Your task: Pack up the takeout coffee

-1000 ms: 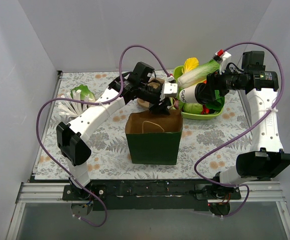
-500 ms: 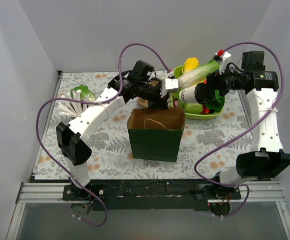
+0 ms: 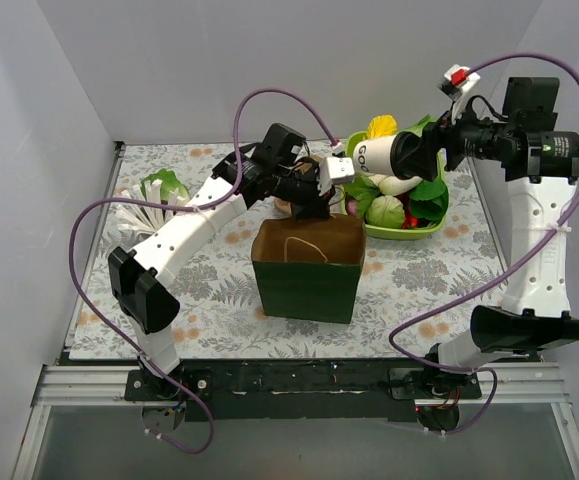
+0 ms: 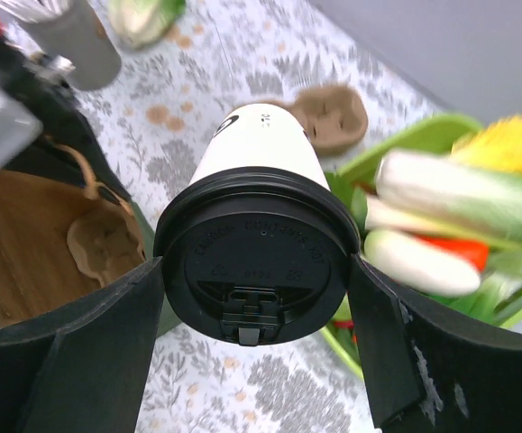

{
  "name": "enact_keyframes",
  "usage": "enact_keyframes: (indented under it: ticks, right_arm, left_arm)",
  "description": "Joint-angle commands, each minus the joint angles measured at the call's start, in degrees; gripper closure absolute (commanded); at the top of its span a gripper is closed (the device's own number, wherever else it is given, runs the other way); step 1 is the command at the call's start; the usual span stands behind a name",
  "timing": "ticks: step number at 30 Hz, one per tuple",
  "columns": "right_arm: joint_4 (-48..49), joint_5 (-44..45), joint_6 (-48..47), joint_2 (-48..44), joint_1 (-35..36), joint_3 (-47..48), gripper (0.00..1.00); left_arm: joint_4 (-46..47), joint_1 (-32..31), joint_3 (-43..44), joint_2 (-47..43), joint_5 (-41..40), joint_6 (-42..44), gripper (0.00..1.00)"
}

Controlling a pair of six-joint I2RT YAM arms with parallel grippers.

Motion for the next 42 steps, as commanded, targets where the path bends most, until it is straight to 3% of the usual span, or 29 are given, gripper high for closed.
enact_keyframes:
  ticks: [1, 10, 14, 19, 26, 35, 42]
  right_arm:
    - [-1.2, -7.8, -1.8, -1.8, 3.6, 6.2, 0.99]
    - [-8.4, -4.7, -14.9, -8.4, 14.9, 1.6, 0.99]
    - [-11.1, -1.2, -18.9, -10.1, 15.5, -0.7, 0.99]
    - [-4.8, 0.9, -14.5, -12.4, 15.5, -4.3, 0.99]
    - [-11.4, 0.3, -21.8, -11.4, 17.4, -1.4, 0.99]
    - [-11.4, 8.4, -25.3, -8.7, 32.8, -2.0, 0.99]
    - [-11.2, 18.0, -29.3, -7.6, 44.3, -7.9, 0.99]
  left_arm:
    - [-0.9, 0.5, -1.8, -5.6, -6.6, -3.8, 1.00]
    - [-4.0, 0.5, -1.1, -8.1, -12.2, -10.8, 1.00]
    - [-3.7, 0.5, -1.0, -9.0, -12.5, -11.0, 1.00]
    - [-2.4, 0.5, -3.5, -10.6, -12.1, -10.7, 1.00]
    - [-0.8, 0.4, -4.6, -11.8, -12.5, -9.9, 1.00]
    - [0.1, 0.3, -3.7, -11.9, -12.7, -10.5, 1.00]
    - [2.3, 0.2, -3.6, -13.3, -12.7, -10.0, 1.00]
